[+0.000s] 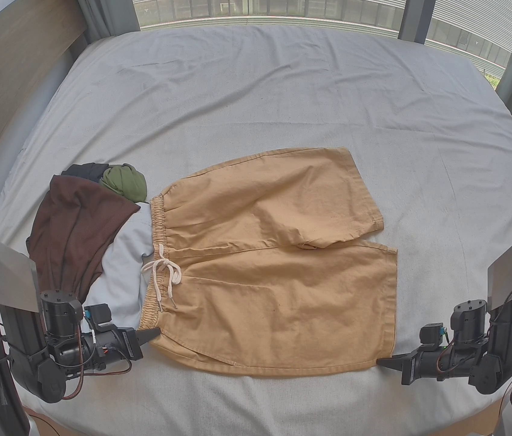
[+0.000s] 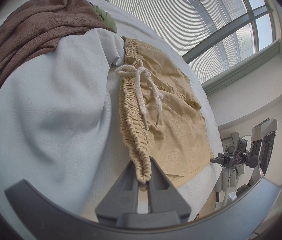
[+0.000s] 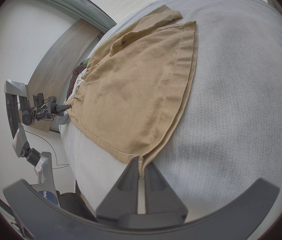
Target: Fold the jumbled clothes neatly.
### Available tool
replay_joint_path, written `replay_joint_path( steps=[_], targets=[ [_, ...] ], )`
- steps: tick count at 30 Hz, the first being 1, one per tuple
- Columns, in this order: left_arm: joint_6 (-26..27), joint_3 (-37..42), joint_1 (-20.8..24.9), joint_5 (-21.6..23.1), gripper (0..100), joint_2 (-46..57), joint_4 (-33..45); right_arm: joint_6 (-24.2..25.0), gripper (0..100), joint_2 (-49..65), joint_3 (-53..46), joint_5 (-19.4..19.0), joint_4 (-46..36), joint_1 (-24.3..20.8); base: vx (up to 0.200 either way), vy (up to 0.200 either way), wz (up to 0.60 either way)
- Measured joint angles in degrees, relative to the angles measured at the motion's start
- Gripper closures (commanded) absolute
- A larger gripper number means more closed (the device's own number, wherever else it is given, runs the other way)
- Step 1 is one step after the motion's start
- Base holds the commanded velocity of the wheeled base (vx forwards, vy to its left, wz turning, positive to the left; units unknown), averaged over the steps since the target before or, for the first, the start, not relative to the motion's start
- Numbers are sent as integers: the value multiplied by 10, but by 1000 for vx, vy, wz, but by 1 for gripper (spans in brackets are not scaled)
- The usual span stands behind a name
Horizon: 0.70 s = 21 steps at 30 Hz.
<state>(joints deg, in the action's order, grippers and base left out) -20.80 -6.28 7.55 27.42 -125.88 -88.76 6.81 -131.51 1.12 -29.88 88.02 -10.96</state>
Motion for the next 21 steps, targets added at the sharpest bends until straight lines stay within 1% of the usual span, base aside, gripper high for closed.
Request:
replay_joint_path(
  steps=[9,10,21],
  targets=[
    [0,0,1,0,100,-1,0,-1,100,1,0,0,1,3,0,0,0],
    [0,0,1,0,100,-1,0,-1,0,2,-1,0,1,3,0,0,0],
    [1,0,1,0,100,-1,0,-1,0,3,5,-3,5,5,0,0,0]
  ],
)
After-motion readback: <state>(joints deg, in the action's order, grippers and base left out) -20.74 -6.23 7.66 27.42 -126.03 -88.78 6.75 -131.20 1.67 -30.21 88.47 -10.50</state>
